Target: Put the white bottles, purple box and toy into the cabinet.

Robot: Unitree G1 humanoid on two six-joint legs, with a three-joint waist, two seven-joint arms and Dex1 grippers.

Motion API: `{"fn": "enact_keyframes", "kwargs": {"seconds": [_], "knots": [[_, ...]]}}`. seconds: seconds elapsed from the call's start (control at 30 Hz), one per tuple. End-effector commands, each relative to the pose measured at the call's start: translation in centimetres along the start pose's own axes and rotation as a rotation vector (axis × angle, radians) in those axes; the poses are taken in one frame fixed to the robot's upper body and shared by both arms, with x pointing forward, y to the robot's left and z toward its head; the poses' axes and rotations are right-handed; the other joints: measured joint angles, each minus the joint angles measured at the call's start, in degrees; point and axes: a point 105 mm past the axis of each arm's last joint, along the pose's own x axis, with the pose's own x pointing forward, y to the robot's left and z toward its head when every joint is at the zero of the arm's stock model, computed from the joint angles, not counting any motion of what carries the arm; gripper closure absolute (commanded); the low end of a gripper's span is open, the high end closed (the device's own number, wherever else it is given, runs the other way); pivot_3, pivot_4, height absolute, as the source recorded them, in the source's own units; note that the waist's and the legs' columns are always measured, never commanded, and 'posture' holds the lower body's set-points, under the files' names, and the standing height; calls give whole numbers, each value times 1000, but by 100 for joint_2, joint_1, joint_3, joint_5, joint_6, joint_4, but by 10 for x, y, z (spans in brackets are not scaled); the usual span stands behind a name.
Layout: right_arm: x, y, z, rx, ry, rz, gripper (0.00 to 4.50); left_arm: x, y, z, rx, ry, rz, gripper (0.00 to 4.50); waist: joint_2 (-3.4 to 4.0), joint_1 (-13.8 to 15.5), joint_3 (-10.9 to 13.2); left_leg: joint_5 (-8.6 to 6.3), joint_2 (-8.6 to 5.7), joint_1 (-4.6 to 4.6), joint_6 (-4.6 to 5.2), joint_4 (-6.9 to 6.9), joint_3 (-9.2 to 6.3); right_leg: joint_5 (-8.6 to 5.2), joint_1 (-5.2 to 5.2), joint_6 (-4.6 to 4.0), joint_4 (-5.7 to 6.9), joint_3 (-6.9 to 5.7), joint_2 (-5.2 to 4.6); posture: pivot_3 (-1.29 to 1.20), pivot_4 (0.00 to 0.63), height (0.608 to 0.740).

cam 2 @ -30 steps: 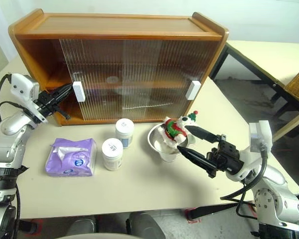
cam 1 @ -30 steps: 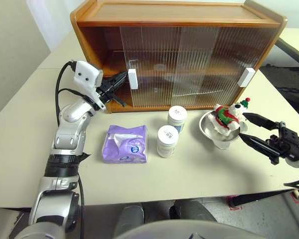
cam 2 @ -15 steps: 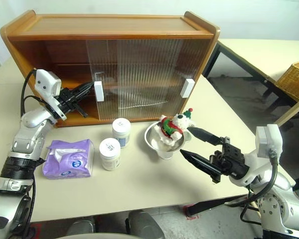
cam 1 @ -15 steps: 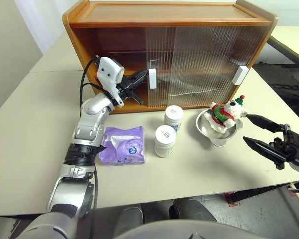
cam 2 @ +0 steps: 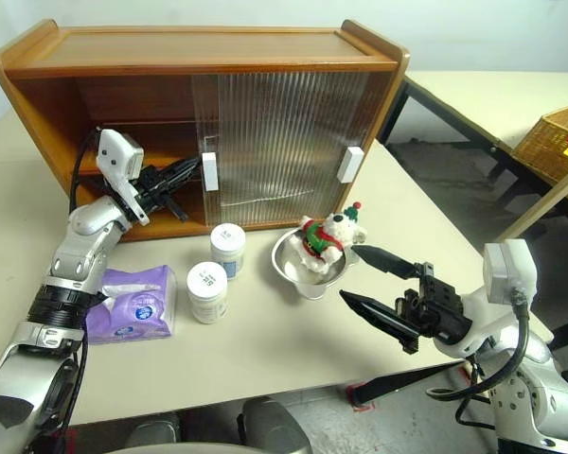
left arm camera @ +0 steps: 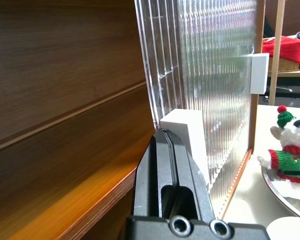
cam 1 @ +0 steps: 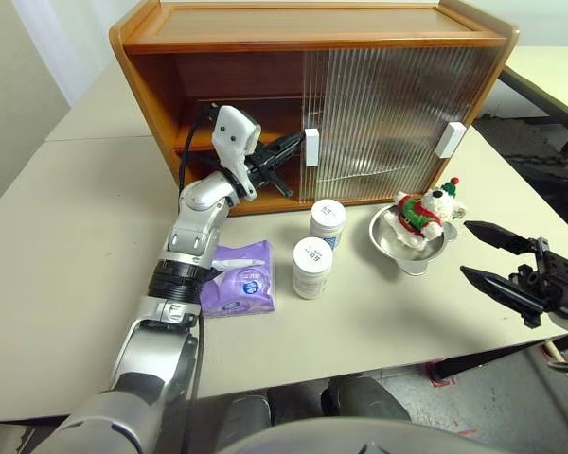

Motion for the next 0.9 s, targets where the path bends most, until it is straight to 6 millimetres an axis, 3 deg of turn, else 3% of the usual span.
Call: {"fn": "enact_keyframes", "kwargs": {"seconds": [0.03,0.27,0.37,0.43,0.73,0.8,0.9], "knots": [[1,0,-2,13,7,20,0,7,-3,1,21,3,-27,4486,0,-1,0,-2,-3,-5,3,2,0,1,-1,7,0,0,-4,-269,11,740],[4,2,-5,20,17,31,0,-5,3,5,28,2,-37,4486,2,-10,0,-4,-7,-22,8,5,1,2,-10,12,-8,2,-13,-257,16,740],[8,1,-5,21,18,37,0,-14,6,7,25,13,-52,3887,3,-24,0,-4,-7,-23,7,0,2,0,-13,10,-8,1,-12,-249,20,740],[14,-1,-4,20,13,55,0,-31,6,12,-6,31,-85,3265,4,-29,1,-4,-9,-24,7,0,1,-2,-14,12,-8,1,-12,-239,25,740],[36,-3,-2,37,23,132,0,-101,6,47,-203,175,-133,96,6,54,7,6,-2,-24,-12,-11,-15,14,-23,-44,-7,10,-16,-174,37,740],[38,-6,-3,39,22,141,0,-118,9,51,-234,249,-108,39,9,131,8,-2,0,-22,2,-13,-41,-12,-25,-111,-7,19,-22,-152,38,740],[40,-11,-4,39,24,157,0,-149,14,44,-293,423,-49,39,13,210,9,-2,27,-21,1,-25,-66,-16,-33,-133,-4,25,-25,-138,40,740]]}}
